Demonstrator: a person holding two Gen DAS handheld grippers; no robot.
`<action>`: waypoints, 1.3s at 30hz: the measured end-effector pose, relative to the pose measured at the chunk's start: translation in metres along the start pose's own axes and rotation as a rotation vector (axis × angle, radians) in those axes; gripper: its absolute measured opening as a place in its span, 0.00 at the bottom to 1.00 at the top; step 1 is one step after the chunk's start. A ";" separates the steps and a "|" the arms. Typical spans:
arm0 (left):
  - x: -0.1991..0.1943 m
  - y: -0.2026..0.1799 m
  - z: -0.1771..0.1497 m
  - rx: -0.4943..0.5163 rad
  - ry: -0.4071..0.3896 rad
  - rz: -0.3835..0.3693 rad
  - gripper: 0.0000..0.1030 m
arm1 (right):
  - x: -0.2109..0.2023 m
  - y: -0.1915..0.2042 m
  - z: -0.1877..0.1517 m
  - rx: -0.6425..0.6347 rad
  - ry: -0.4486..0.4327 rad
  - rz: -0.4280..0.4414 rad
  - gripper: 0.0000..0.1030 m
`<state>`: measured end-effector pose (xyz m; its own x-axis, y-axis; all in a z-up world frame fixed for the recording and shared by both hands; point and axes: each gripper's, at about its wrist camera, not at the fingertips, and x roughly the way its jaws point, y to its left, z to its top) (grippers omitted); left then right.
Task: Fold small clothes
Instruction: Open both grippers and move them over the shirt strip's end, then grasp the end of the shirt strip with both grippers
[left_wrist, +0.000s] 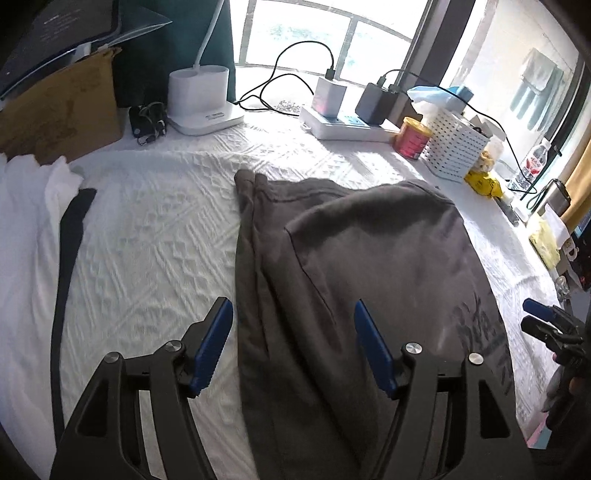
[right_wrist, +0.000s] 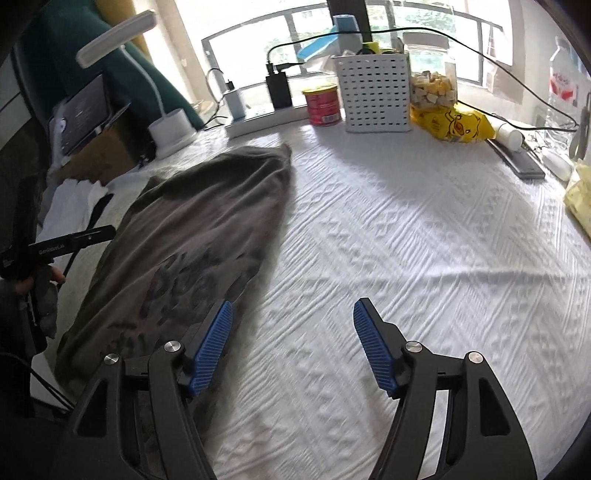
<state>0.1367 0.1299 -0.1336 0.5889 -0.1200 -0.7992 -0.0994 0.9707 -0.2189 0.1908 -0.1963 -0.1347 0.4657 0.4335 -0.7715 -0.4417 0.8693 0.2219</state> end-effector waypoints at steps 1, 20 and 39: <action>0.002 0.001 0.003 0.001 -0.001 -0.003 0.66 | 0.003 -0.002 0.003 0.003 -0.001 -0.004 0.70; 0.049 -0.008 0.033 0.072 0.034 -0.034 0.86 | 0.069 0.001 0.069 -0.058 0.008 0.040 0.70; 0.067 -0.043 0.043 0.158 0.041 -0.137 0.86 | 0.103 0.012 0.091 -0.104 0.007 0.063 0.70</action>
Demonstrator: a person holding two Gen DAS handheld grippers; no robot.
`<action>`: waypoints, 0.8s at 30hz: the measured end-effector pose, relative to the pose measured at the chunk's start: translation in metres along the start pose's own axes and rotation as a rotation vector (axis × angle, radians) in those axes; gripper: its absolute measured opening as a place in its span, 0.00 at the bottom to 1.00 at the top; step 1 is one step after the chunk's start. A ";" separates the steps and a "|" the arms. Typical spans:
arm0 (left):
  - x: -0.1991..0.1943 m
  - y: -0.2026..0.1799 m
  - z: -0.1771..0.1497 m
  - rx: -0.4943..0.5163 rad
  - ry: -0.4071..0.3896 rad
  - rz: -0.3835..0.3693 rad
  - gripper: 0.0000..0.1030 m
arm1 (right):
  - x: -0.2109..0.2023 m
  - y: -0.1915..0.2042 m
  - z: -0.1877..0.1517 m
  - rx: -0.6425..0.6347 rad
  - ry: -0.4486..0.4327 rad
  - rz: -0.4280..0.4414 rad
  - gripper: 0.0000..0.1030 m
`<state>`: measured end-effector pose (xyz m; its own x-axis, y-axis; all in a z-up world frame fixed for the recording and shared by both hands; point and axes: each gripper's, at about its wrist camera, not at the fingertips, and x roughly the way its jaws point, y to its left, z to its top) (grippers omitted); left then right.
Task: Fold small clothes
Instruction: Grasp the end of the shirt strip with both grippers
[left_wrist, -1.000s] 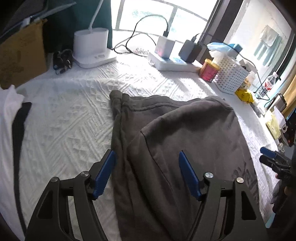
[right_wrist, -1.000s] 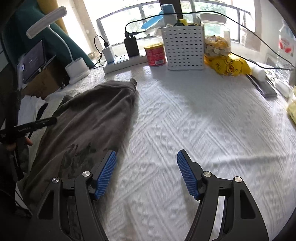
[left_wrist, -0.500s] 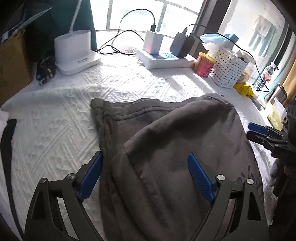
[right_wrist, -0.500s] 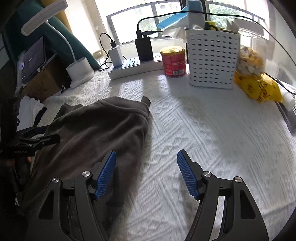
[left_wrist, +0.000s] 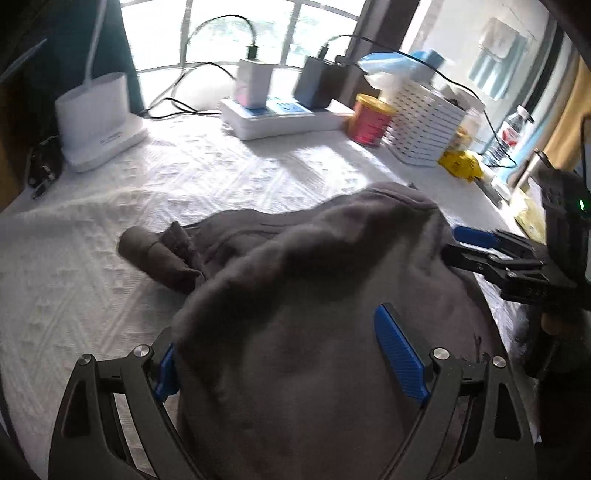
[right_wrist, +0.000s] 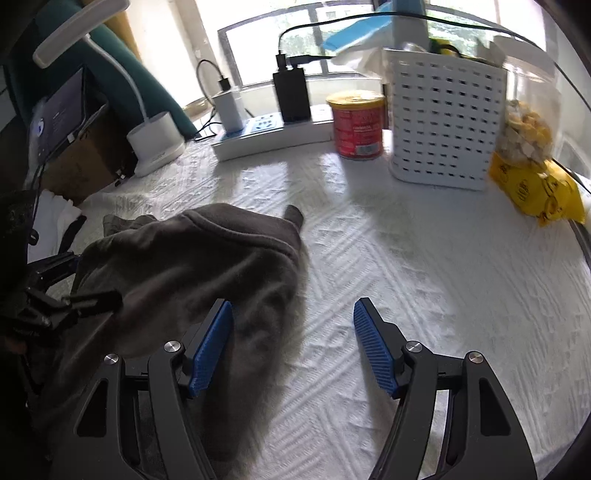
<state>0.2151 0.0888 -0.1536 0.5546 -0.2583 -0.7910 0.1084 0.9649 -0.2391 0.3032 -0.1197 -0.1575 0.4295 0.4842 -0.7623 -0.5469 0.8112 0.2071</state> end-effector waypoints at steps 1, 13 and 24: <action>0.000 -0.001 0.000 0.003 -0.003 -0.007 0.86 | 0.002 0.004 0.001 -0.013 0.004 0.013 0.70; -0.001 -0.007 -0.004 -0.010 -0.028 -0.096 0.44 | 0.011 0.044 0.011 -0.128 0.010 0.064 0.36; -0.008 -0.030 -0.012 0.084 -0.049 -0.027 0.25 | -0.004 0.056 0.001 -0.151 -0.005 0.072 0.14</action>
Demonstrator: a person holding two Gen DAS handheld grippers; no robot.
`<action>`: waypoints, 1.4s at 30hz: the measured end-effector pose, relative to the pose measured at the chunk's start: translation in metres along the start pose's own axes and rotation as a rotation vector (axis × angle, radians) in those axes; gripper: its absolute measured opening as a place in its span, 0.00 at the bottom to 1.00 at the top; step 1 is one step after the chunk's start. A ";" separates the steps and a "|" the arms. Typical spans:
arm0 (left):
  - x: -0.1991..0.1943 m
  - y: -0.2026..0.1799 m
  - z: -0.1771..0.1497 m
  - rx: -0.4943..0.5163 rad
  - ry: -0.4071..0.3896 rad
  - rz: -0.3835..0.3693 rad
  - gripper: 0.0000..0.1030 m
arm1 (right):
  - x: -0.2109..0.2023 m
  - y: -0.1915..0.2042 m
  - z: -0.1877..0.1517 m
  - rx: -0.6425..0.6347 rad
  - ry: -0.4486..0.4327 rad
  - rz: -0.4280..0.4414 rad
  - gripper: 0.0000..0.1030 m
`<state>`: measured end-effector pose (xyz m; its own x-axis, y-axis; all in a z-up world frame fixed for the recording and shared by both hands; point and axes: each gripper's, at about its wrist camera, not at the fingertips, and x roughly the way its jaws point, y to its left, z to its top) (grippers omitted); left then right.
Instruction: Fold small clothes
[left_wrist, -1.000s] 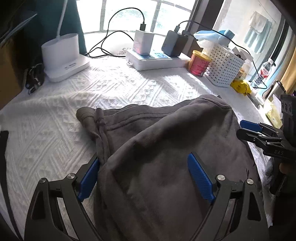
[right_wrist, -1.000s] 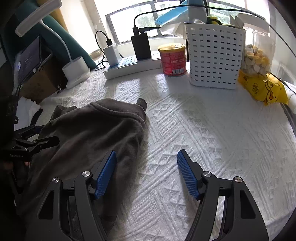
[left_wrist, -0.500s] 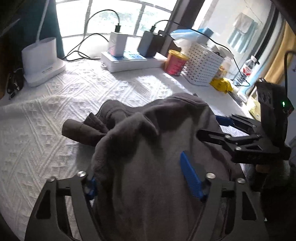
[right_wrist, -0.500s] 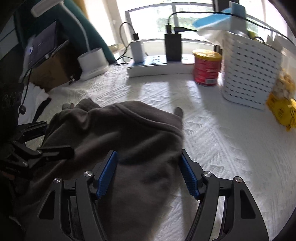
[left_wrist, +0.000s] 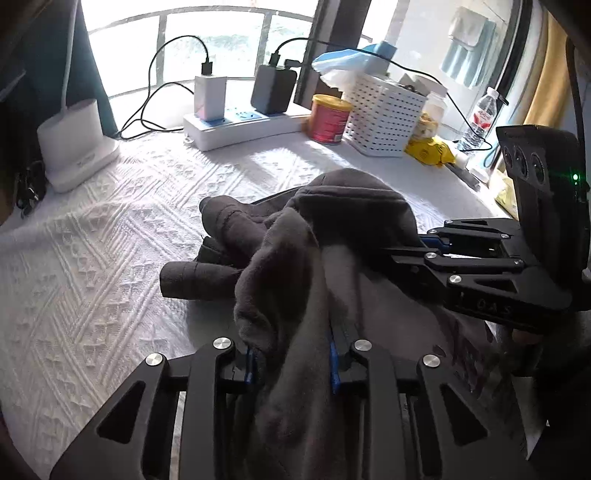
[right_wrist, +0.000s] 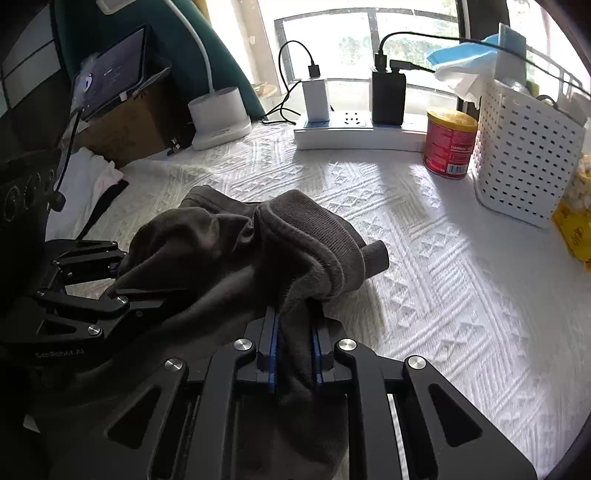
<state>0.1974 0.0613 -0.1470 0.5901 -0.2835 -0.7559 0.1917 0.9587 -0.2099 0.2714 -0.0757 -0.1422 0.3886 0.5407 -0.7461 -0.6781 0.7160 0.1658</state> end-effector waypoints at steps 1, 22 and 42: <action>-0.002 -0.001 -0.001 0.001 -0.004 0.000 0.25 | -0.002 0.001 -0.002 0.002 -0.003 0.001 0.14; -0.074 -0.052 -0.019 0.033 -0.185 0.009 0.21 | -0.092 0.031 -0.029 -0.032 -0.151 -0.047 0.13; -0.153 -0.086 -0.041 0.072 -0.369 0.097 0.21 | -0.193 0.080 -0.046 -0.079 -0.346 -0.086 0.13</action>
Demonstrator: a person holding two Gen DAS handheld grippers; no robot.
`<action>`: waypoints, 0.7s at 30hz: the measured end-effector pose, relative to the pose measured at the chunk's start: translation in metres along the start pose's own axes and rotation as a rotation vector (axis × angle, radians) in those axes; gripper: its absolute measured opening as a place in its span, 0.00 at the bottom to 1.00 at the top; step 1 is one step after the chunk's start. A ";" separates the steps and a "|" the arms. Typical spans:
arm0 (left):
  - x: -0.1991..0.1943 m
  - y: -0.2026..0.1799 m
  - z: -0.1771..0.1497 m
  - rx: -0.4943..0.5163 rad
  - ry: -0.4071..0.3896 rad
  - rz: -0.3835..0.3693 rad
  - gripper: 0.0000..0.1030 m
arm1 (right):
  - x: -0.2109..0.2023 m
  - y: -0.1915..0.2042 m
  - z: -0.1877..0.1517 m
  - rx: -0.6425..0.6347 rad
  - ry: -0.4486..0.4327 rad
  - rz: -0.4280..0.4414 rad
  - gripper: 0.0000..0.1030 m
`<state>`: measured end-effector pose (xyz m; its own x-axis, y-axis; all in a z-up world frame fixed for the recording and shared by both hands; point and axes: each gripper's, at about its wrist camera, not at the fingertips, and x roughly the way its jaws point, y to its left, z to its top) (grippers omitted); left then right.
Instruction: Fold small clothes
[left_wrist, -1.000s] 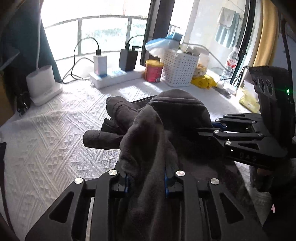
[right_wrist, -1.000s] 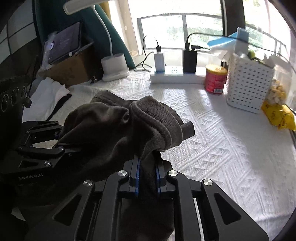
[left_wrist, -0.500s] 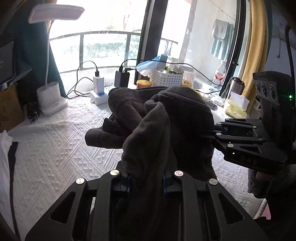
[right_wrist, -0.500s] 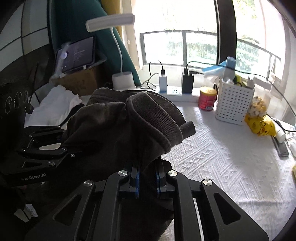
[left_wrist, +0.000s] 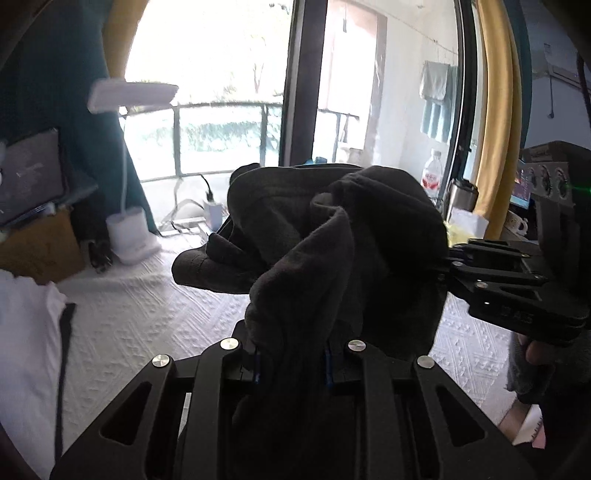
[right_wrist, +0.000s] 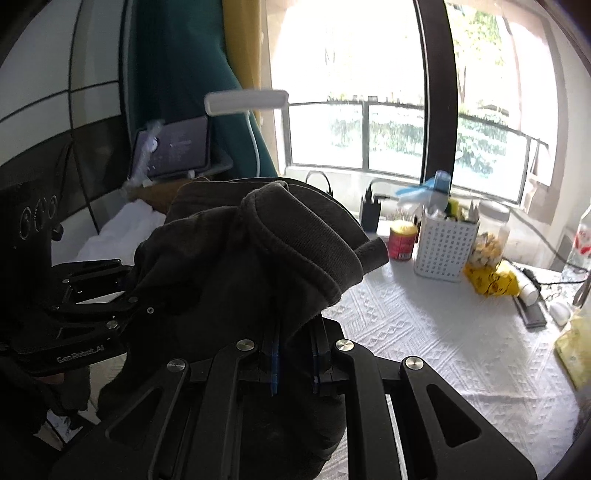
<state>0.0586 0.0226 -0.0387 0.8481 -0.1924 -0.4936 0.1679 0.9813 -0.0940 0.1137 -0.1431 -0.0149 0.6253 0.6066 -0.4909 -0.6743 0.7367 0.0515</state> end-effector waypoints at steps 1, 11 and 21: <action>-0.005 -0.001 0.001 0.002 -0.014 0.006 0.20 | -0.007 0.003 0.002 -0.007 -0.014 -0.003 0.13; -0.058 -0.008 0.009 0.026 -0.150 0.026 0.20 | -0.065 0.031 0.021 -0.047 -0.159 0.000 0.13; -0.104 -0.013 0.015 0.068 -0.272 0.040 0.20 | -0.112 0.055 0.036 -0.069 -0.280 0.017 0.12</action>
<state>-0.0243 0.0297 0.0267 0.9569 -0.1559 -0.2449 0.1566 0.9875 -0.0166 0.0207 -0.1593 0.0747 0.6914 0.6847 -0.2304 -0.7047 0.7095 -0.0059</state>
